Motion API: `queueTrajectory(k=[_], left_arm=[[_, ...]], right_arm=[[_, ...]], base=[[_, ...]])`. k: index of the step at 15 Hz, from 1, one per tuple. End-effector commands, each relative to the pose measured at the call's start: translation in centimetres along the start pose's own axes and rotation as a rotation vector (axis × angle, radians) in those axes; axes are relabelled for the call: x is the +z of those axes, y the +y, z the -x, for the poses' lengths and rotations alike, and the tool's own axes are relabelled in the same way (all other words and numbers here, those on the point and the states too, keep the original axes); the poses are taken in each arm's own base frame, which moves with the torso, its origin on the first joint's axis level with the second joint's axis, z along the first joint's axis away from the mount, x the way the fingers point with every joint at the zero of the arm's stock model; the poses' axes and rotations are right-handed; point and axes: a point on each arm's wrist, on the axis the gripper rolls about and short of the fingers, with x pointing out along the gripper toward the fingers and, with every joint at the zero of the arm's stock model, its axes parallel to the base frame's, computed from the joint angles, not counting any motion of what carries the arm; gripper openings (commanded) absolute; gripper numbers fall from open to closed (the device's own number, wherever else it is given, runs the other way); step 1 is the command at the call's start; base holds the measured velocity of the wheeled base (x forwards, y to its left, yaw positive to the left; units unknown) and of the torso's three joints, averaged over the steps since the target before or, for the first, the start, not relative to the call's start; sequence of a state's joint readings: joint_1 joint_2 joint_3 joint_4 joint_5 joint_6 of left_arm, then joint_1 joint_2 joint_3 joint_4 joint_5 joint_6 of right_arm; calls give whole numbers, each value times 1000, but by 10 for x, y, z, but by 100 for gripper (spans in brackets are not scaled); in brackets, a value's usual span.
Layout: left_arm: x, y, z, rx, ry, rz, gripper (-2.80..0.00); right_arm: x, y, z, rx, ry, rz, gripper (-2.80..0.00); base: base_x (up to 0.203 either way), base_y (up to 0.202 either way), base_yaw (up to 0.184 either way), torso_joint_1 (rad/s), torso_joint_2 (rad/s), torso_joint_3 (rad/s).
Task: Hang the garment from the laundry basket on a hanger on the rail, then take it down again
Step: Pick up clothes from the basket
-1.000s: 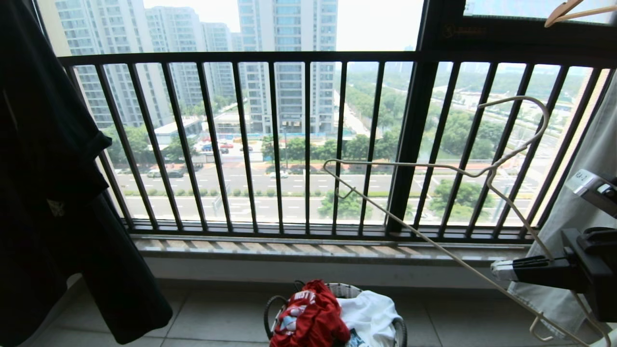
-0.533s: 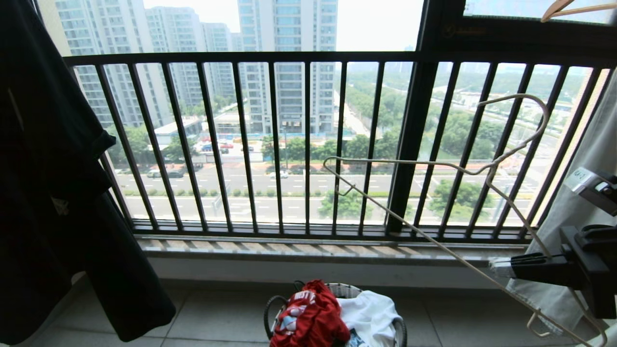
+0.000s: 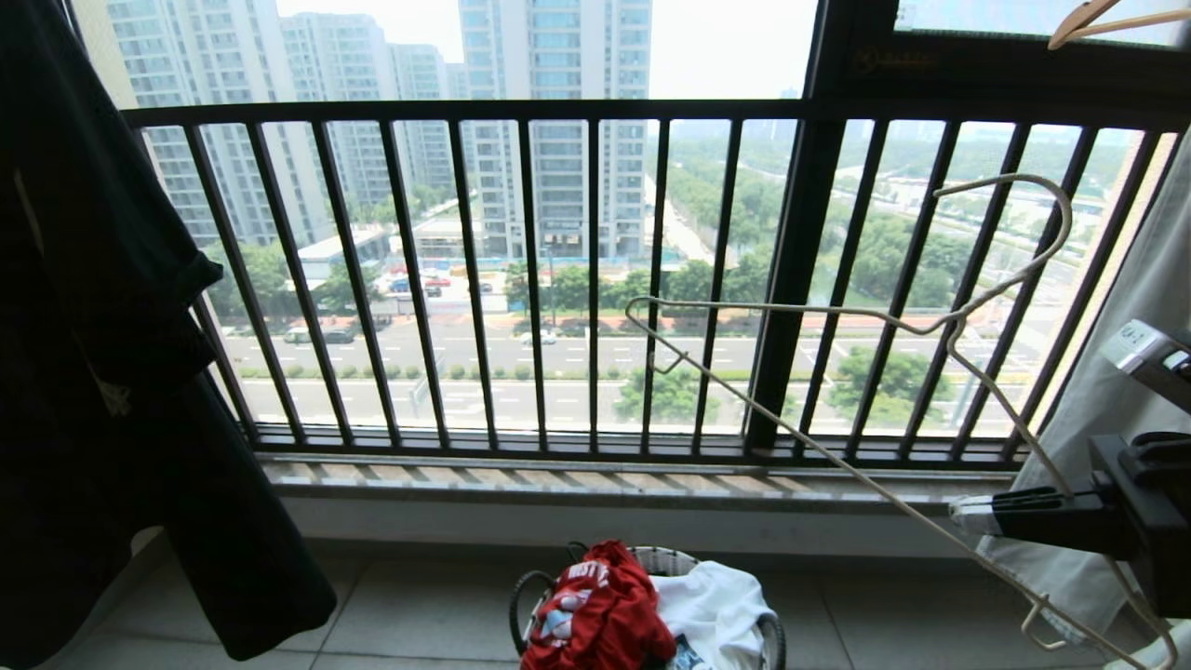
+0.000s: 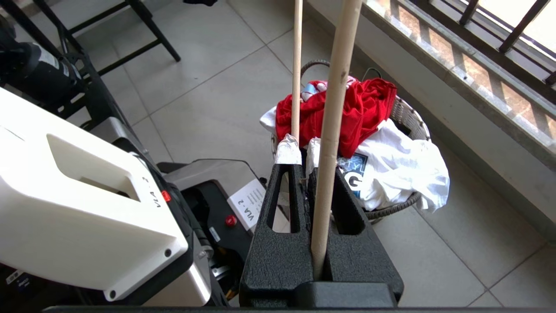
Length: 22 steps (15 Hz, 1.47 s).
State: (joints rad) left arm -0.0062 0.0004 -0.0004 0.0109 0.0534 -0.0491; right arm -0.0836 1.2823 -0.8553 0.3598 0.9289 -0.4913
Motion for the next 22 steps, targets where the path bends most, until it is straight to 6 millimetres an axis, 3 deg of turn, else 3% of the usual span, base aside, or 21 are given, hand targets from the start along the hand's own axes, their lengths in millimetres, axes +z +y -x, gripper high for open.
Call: queueTrajectory(k=[1,5,22], left_arm=[[0,0,0,2,1,1,-280],[0,0,0,2,0,2,-280],[0,0,0,2,0,14,-280]], right_arm=[[0,3,3,-4,-11,16,-280],[-1,10,7,-15,-26,42,-280],[-5,3,2,-11,-10,12,-280]], base=[[0,0,0,0,0,0],[0,0,0,0,1,-41],[0,0,0,1,3,-193]])
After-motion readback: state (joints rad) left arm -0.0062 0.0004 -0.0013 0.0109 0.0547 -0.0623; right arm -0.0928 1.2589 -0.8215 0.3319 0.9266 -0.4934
